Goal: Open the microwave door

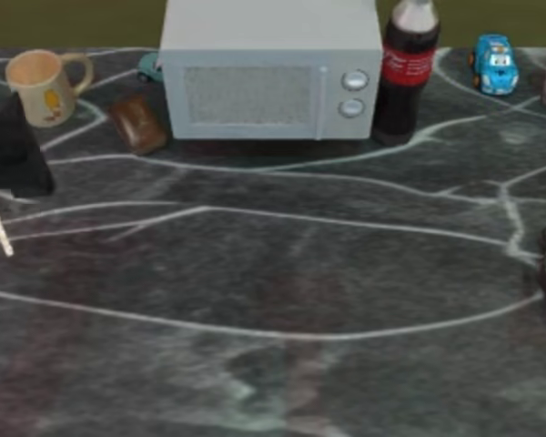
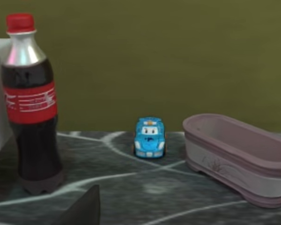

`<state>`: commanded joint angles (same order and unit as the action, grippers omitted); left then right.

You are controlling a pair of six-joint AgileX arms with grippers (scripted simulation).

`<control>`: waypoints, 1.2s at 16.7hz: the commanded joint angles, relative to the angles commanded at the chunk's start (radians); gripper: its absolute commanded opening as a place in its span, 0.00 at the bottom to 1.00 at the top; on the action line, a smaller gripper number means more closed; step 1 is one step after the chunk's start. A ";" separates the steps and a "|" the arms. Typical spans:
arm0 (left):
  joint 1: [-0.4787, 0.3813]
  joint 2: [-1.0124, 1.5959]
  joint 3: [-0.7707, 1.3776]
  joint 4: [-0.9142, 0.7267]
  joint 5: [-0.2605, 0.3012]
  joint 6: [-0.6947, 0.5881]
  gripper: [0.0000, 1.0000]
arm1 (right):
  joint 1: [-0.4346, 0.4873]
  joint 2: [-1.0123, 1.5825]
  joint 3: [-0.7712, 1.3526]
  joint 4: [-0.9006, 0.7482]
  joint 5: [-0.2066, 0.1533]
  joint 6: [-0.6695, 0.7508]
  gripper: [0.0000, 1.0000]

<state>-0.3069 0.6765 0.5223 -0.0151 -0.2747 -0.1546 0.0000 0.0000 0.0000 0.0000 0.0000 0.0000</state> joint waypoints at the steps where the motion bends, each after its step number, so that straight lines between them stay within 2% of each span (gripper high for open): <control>1: -0.043 0.109 0.075 0.000 -0.038 -0.024 1.00 | 0.000 0.000 0.000 0.000 0.000 0.000 1.00; 7: -0.293 0.764 0.520 0.004 -0.259 -0.167 1.00 | 0.000 0.000 0.000 0.000 0.000 0.000 1.00; 12: -0.457 1.169 0.795 -0.006 -0.403 -0.253 1.00 | 0.000 0.000 0.000 0.000 0.000 0.000 1.00; 16: -0.529 1.328 0.909 -0.019 -0.467 -0.286 1.00 | 0.000 0.000 0.000 0.000 0.000 0.000 1.00; 20: -0.538 1.348 0.923 -0.021 -0.475 -0.290 1.00 | 0.000 0.000 0.000 0.000 0.000 0.000 1.00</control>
<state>-0.8450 2.0243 1.4457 -0.0360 -0.7497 -0.4447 0.0000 0.0000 0.0000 0.0000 0.0000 0.0000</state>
